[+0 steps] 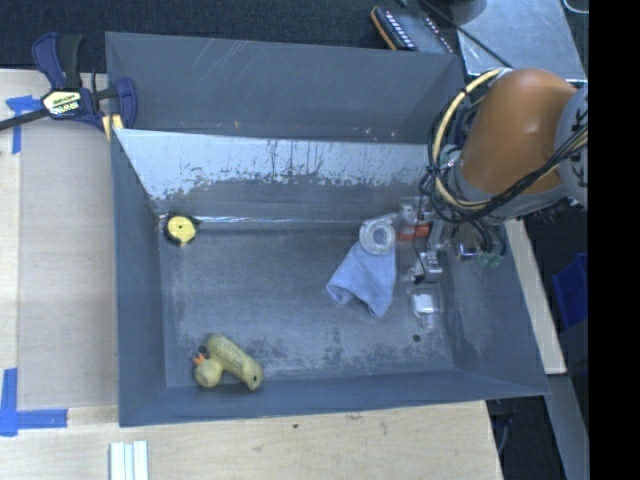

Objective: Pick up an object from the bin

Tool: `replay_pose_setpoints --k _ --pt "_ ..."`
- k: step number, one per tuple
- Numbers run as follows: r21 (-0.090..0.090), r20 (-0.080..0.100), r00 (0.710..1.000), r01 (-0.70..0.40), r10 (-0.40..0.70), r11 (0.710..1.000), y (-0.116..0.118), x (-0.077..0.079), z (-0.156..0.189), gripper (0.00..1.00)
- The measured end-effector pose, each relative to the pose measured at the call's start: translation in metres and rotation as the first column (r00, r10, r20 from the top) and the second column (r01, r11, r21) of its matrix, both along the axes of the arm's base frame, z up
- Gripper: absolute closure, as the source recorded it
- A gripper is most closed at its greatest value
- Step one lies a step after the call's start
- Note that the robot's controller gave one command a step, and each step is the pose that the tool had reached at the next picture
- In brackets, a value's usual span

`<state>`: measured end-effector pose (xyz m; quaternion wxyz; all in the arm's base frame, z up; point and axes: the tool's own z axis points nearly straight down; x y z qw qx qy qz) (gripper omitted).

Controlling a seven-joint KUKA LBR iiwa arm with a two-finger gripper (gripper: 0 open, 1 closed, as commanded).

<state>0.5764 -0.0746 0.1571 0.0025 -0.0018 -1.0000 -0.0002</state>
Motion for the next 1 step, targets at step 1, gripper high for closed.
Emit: replay_pose_setpoints --k 1 --pt "-0.001 0.008 1.0 -0.003 0.003 1.0 0.0004 0.0016 0.0051 0.0"
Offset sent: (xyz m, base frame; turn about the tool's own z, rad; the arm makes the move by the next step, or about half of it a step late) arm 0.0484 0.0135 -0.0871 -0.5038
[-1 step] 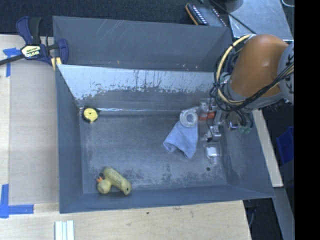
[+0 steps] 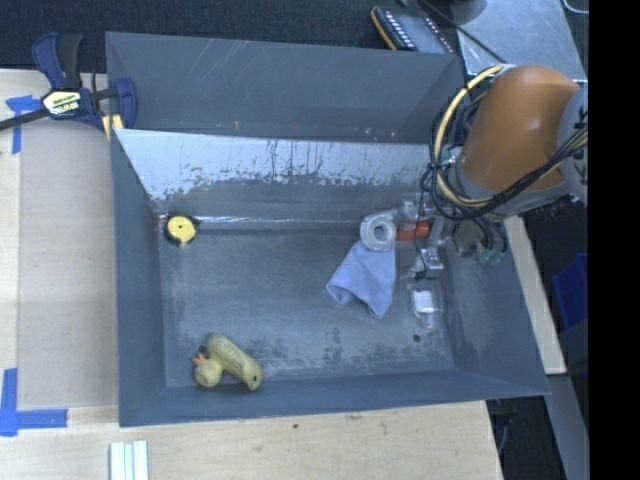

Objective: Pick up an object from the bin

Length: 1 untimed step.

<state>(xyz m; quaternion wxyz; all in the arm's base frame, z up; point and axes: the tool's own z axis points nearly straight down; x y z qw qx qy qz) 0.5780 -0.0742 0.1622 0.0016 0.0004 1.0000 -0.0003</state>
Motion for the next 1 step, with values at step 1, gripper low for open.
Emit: replay_pose_setpoints --k 1 --pt "-0.001 0.002 0.891 -0.453 0.453 0.891 0.0124 0.0464 -0.0847 0.0"
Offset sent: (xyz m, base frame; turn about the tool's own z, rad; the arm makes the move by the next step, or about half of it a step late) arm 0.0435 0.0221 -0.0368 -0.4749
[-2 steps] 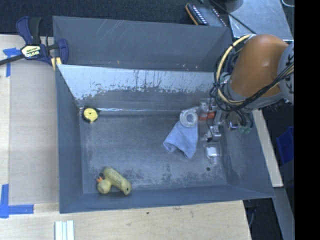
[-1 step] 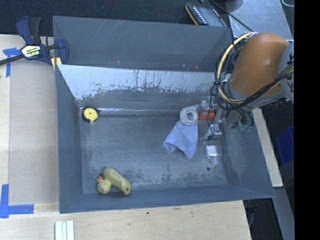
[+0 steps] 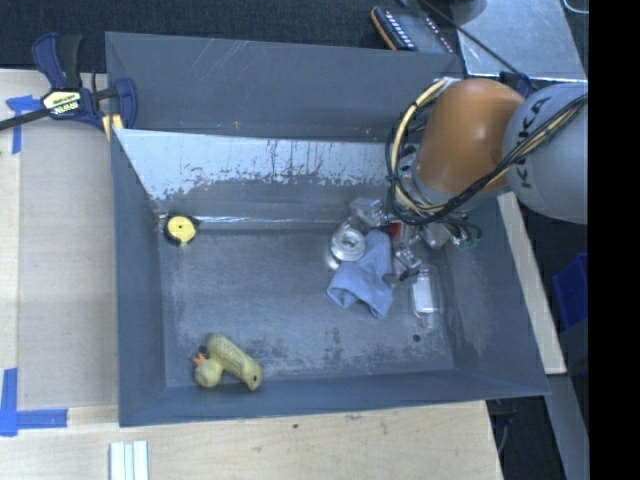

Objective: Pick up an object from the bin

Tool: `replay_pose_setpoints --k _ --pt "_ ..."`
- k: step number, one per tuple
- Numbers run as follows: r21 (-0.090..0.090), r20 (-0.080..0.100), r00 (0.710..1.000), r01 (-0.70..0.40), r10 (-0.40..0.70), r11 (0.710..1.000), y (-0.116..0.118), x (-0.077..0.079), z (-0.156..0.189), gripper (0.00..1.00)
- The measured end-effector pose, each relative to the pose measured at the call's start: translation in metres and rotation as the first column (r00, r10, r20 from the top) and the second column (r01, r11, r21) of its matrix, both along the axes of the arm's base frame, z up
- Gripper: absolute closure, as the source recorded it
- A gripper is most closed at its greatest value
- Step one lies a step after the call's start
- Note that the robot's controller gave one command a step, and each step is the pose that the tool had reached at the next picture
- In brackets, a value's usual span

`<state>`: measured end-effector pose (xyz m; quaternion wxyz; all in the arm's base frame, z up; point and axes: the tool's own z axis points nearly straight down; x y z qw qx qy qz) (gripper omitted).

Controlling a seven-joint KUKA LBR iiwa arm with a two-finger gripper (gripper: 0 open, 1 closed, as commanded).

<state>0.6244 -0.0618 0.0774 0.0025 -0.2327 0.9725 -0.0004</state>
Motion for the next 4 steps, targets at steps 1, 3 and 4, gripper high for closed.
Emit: replay_pose_setpoints --k 1,3,4 --pt "0.0 0.007 1.0 -0.003 0.003 1.0 0.009 -0.001 0.051 0.0" --pt "-0.004 0.009 0.894 -0.448 0.448 0.894 0.036 -0.008 -0.006 0.0" --pt "0.0 0.0 0.802 -0.597 0.597 0.802 0.076 -0.023 -0.006 1.0"
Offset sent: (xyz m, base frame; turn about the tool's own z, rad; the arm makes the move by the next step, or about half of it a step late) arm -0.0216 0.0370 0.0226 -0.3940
